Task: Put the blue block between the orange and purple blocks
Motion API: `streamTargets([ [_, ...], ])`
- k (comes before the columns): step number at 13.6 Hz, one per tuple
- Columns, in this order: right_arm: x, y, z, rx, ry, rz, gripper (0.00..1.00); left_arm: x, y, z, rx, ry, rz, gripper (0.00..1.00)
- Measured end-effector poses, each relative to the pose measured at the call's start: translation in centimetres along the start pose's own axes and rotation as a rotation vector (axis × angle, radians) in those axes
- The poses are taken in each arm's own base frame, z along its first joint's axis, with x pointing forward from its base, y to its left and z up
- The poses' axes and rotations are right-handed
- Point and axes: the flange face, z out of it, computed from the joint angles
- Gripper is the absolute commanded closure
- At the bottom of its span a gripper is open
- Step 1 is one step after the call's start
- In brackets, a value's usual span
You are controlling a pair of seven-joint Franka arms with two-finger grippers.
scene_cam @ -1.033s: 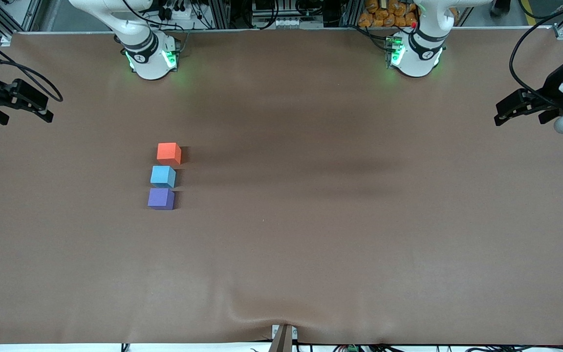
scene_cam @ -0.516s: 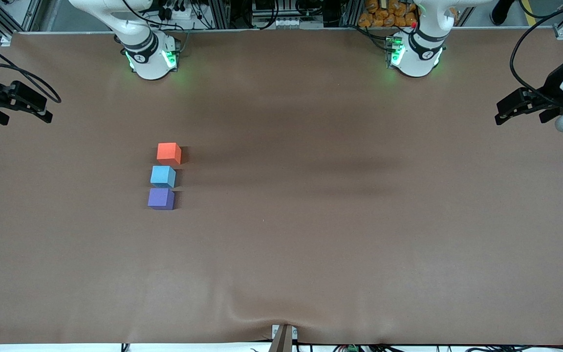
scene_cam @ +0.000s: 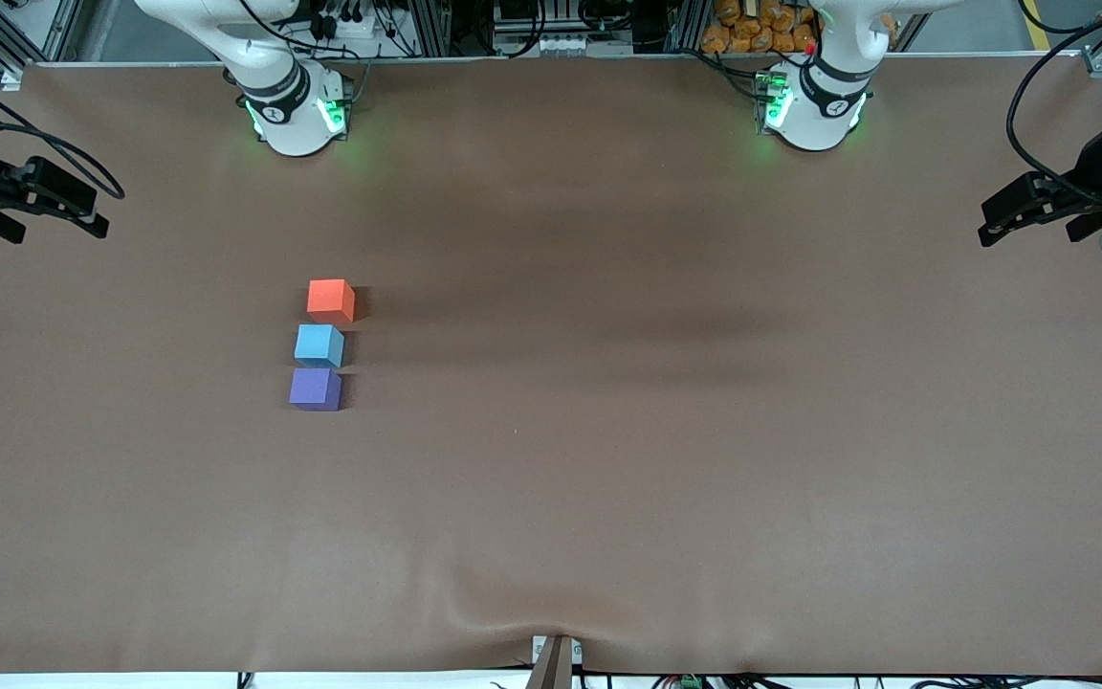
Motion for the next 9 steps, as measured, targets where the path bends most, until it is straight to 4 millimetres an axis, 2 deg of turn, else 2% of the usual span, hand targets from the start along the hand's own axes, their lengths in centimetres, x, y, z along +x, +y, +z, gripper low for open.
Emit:
streamTargets([
  [9, -0.17, 0.01, 0.1, 0.0, -0.015, 0.0, 0.0, -0.02, 0.0, -0.51, -0.001, 0.009, 0.001, 0.0],
])
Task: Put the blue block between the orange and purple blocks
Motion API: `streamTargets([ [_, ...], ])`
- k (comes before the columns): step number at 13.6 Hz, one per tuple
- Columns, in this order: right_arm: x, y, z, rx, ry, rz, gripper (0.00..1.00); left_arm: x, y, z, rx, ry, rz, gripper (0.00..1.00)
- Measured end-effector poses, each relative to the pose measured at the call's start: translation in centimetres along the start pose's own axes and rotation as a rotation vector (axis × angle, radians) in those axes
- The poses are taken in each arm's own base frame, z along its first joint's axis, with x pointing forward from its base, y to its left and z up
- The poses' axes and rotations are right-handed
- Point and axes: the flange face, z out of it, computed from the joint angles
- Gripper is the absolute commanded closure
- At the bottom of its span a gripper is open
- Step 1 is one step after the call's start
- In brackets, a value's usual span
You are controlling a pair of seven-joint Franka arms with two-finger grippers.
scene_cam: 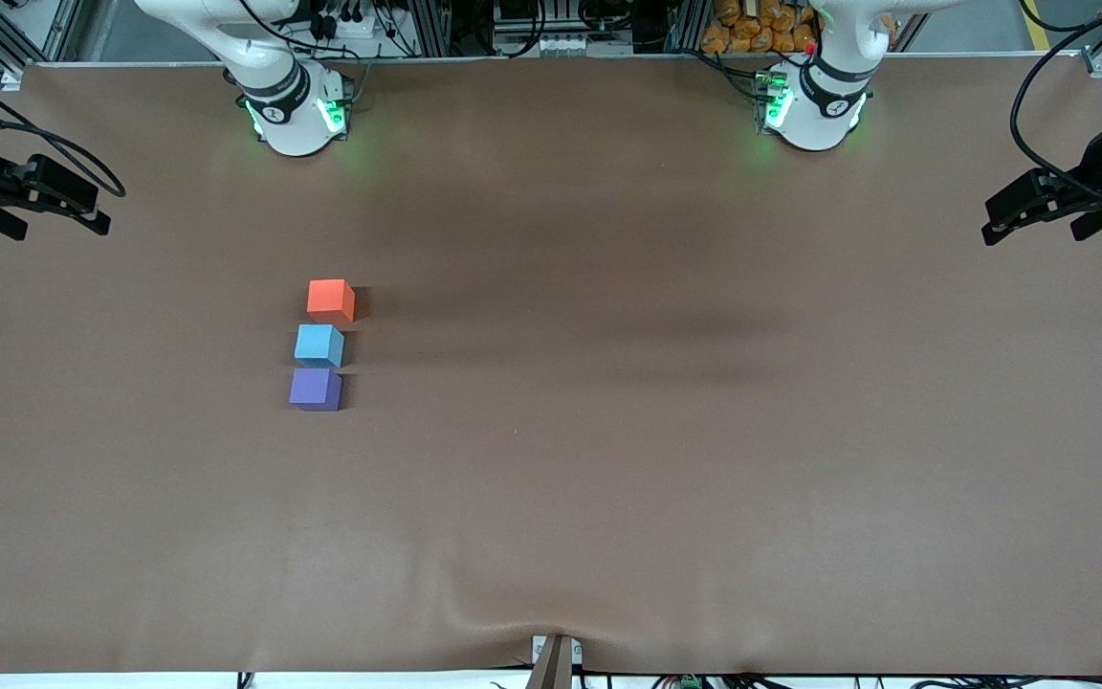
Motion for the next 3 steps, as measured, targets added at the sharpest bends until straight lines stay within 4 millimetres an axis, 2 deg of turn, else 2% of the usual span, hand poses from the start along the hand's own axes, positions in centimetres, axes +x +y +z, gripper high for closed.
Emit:
streamTargets([
  [3, -0.02, 0.01, 0.01, 0.0, -0.002, 0.0, 0.0, 0.0, 0.0, -0.14, 0.0, 0.003, 0.0, 0.0],
])
